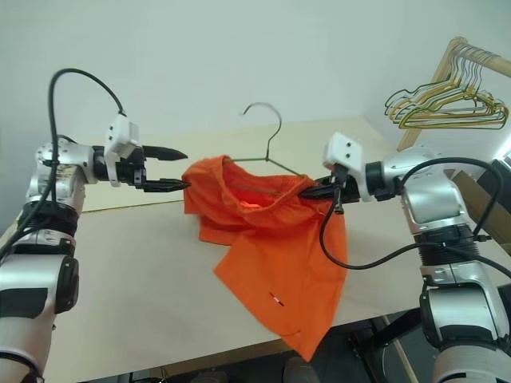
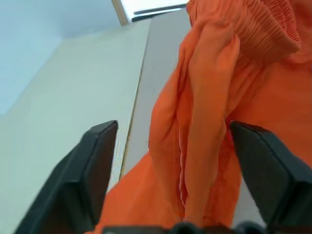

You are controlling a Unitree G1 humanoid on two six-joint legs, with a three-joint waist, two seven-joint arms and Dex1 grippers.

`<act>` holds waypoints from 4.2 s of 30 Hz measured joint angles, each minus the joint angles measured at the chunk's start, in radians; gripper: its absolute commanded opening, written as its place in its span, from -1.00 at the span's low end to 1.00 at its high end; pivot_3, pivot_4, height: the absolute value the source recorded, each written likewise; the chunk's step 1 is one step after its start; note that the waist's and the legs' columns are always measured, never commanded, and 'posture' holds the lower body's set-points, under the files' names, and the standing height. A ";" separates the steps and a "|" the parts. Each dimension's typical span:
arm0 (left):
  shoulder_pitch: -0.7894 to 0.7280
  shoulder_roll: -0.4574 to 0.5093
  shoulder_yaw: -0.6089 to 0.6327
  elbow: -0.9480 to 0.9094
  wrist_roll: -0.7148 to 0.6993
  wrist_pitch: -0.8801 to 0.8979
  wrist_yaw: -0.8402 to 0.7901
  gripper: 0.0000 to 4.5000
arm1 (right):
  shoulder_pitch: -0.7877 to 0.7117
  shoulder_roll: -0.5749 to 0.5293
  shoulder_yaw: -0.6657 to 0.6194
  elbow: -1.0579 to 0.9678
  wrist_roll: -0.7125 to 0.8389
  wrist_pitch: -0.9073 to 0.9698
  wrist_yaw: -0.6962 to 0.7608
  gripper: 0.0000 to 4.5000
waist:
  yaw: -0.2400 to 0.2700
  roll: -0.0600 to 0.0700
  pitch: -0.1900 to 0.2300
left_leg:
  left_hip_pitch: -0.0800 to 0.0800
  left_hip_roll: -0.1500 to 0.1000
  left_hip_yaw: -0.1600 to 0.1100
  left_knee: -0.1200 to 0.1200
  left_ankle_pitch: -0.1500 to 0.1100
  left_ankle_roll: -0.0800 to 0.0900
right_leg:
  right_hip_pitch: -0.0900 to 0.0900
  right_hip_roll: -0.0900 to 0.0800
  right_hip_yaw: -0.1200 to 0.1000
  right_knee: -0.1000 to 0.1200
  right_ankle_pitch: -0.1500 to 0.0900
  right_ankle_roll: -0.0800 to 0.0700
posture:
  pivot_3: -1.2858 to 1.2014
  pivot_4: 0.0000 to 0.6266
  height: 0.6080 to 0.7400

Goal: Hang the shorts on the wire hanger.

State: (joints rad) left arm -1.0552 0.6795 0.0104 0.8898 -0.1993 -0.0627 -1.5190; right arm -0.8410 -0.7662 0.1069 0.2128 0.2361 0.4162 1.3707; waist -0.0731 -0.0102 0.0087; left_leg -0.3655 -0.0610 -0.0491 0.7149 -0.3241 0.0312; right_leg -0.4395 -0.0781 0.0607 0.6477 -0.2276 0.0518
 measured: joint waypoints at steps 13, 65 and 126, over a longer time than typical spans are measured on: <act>0.085 -0.018 0.146 -0.149 -0.167 0.134 0.005 0.99 | 0.030 -0.077 -0.060 -0.066 0.085 0.197 -0.049 -1.00 | -0.013 0.001 0.000 | -0.003 0.001 0.000 0.000 0.000 0.000 | -0.003 -0.002 0.000 0.000 0.000 0.000 | -0.06 -1.00 1.00; 0.611 -0.115 0.143 -0.946 -0.395 0.370 0.352 0.99 | -0.076 0.041 -0.617 0.213 -0.253 0.627 -1.488 -1.00 | -0.134 0.021 -0.012 | 0.014 0.002 0.001 -0.005 -0.007 0.012 | 0.019 -0.003 0.008 -0.008 0.000 0.001 | -0.11 -1.00 1.00; 0.656 -0.220 0.173 -1.034 -0.514 0.322 0.439 1.00 | -0.298 -0.089 -0.307 0.806 -0.346 -0.004 -1.756 0.98 | -0.103 0.022 -0.011 | 0.030 0.004 0.007 -0.014 -0.008 0.015 | 0.037 0.001 0.011 -0.025 0.001 0.004 | -0.07 -1.00 1.00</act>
State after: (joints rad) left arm -0.3994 0.4595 0.1833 -0.1444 -0.7130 0.2594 -1.0802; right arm -1.1392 -0.8547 -0.1997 1.0192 -0.1094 0.4120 -0.3858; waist -0.1766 0.0114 -0.0019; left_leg -0.3351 -0.0569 -0.0417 0.7013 -0.3325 0.0459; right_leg -0.4027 -0.0776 0.0719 0.6222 -0.2265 0.0554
